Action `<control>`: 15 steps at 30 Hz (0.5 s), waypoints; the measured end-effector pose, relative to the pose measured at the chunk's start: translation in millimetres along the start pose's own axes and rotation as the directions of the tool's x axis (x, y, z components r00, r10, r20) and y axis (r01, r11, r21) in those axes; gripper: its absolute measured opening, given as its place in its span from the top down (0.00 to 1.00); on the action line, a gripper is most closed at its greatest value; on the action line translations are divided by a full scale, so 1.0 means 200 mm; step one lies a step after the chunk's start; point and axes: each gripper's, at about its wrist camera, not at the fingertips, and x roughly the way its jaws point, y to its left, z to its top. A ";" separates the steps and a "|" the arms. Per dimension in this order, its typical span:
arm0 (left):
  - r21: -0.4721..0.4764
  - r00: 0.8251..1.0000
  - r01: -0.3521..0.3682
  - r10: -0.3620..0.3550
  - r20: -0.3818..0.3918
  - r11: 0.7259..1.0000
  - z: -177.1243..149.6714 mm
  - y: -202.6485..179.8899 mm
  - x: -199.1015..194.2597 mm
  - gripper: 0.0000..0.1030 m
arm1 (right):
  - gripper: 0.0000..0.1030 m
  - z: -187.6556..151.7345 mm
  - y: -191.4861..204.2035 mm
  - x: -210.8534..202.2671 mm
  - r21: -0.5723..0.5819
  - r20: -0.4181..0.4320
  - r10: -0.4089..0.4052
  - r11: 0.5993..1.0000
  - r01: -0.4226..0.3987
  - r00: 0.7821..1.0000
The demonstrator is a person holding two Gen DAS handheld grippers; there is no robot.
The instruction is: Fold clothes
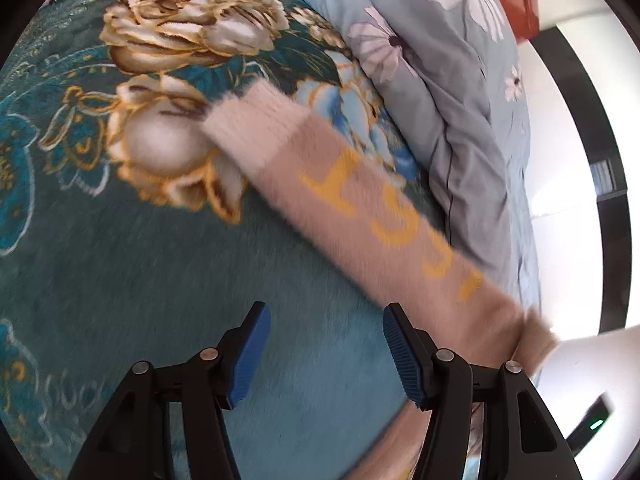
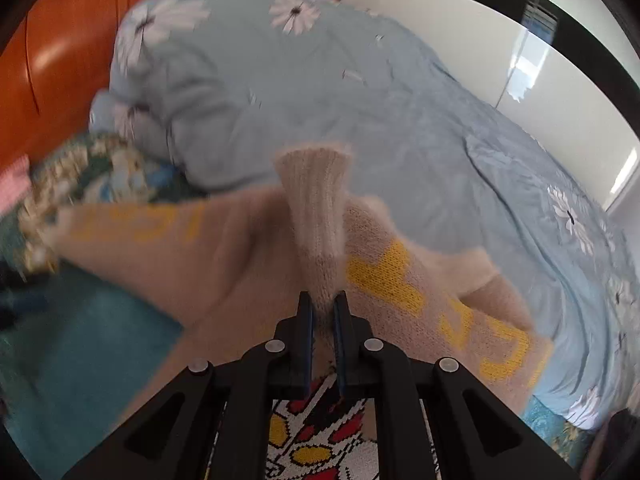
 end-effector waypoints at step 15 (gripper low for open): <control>-0.271 0.988 0.145 -0.126 0.086 0.952 0.23 0.17 0.19 0.39 | 0.75 -0.03 -0.04 -0.05 0.030 -0.015 0.102 0.994 -0.101 0.995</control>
